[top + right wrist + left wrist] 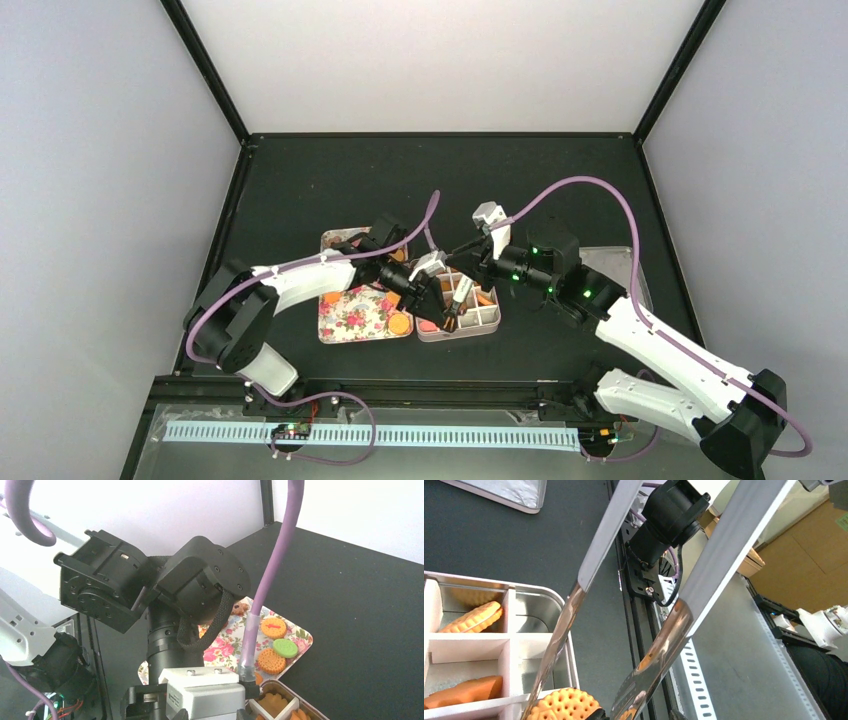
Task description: Pack the cookies
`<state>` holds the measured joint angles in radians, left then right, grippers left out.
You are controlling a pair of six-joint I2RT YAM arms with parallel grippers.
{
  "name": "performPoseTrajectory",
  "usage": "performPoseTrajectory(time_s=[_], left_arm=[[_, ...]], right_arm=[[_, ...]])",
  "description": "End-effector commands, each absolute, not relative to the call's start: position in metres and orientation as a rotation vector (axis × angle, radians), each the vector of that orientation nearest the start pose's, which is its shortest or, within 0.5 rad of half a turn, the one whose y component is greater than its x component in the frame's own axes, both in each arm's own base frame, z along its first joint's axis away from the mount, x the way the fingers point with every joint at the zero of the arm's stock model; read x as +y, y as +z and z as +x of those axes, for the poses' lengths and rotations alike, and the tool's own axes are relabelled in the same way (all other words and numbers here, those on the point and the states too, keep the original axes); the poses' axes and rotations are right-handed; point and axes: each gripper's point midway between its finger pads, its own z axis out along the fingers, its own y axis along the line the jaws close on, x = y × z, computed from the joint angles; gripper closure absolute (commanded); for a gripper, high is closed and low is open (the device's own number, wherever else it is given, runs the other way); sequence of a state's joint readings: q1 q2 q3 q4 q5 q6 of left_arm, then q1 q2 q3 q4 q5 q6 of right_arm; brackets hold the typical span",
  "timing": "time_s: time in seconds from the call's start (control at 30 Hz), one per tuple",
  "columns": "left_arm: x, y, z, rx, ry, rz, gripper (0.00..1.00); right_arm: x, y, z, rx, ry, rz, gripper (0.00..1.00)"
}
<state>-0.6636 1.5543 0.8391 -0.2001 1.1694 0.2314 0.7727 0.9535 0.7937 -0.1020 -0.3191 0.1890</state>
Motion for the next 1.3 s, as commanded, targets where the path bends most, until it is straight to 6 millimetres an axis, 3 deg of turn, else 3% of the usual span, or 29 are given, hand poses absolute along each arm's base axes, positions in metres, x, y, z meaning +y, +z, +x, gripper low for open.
performPoseTrajectory(time_s=[0.0, 0.27, 0.57, 0.73, 0.87, 1.03, 1.07, 1.17, 1.27], left_arm=[[-0.328, 0.147, 0.153, 1.753, -1.65, 1.495, 0.7], [-0.328, 0.141, 0.15, 1.749, -1.652, 1.5, 0.98], [-0.325, 0.137, 0.147, 1.722, -1.622, 1.526, 0.99], [-0.328, 0.134, 0.164, 1.735, -1.526, 1.498, 0.98], [-0.329, 0.138, 0.177, 1.727, -1.462, 1.472, 0.99], [-0.325, 0.155, 0.175, 1.655, -1.402, 1.533, 0.98], [-0.324, 0.159, 0.174, 1.649, -1.4, 1.541, 0.98], [-0.315, 0.176, 0.17, 1.631, -1.448, 1.534, 0.98], [-0.306, 0.188, 0.169, 1.638, -1.513, 1.502, 0.99]], right_arm=[[0.279, 0.311, 0.213, 1.692, 0.973, -0.734, 0.79], [0.28, 0.312, 0.209, 1.695, 0.994, -0.743, 0.79], [0.28, 0.307, 0.208, 1.714, 0.998, -0.749, 0.68], [0.28, 0.31, 0.21, 1.709, 0.983, -0.749, 0.68], [0.278, 0.312, 0.211, 1.707, 0.964, -0.746, 0.68], [0.274, 0.316, 0.207, 1.706, 0.952, -0.758, 0.66], [0.274, 0.318, 0.207, 1.704, 0.953, -0.757, 0.64], [0.277, 0.325, 0.203, 1.694, 0.992, -0.763, 0.44], [0.278, 0.333, 0.2, 1.685, 1.023, -0.766, 0.33]])
